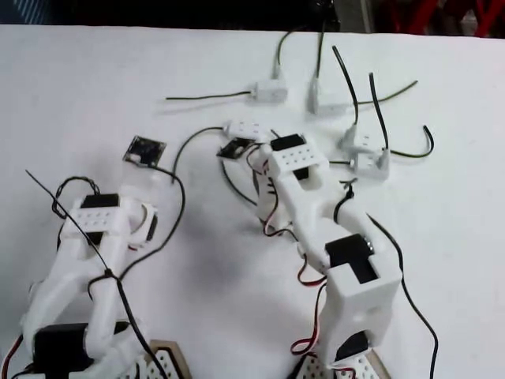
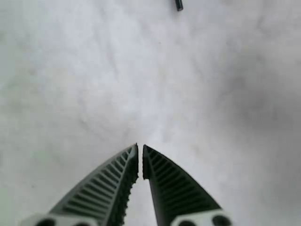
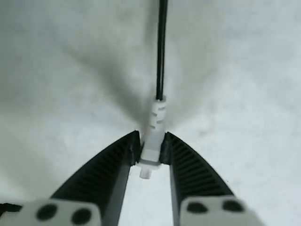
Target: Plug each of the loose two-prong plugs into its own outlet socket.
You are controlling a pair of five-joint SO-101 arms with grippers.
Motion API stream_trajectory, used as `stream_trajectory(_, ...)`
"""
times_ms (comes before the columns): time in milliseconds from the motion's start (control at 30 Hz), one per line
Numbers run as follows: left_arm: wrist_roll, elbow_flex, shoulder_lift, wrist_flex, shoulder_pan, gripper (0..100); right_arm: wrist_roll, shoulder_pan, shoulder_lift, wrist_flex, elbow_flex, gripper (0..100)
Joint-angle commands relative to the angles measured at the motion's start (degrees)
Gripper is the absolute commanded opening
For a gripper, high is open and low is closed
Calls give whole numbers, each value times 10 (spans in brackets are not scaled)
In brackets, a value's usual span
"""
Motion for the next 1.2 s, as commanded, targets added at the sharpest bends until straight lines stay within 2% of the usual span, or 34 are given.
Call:
stream_trajectory(0,-7,-2,-24,-11,-3,42,6,5,-28,-5,-4,41)
stream_trajectory(167,-7,-2,-24,-11,-3,42,8,4,-33,-4,-4,17)
stream_trajectory(267,-7,-2,-24,-11,-3,42,28,0,-62,34,-7,17)
stream_trajectory(433,-5,-2,-27,-11,-3,39,29,4,-214,80,-2,17)
stream_trajectory(567,-2,-11,-31,-11,-3,39,-31,0,-351,102,11,17)
stream_trajectory(633,2,-25,-44,-5,-2,38,-56,-1,-415,88,37,17)
stream_trajectory(833,74,-45,-159,33,21,38,-127,-3,-589,5,156,17)
stream_trajectory(1033,161,-30,-282,29,81,41,-173,-73,-731,-72,279,17)
stream_trajectory(1167,200,-30,-314,2,116,38,-182,-126,-798,-106,331,17)
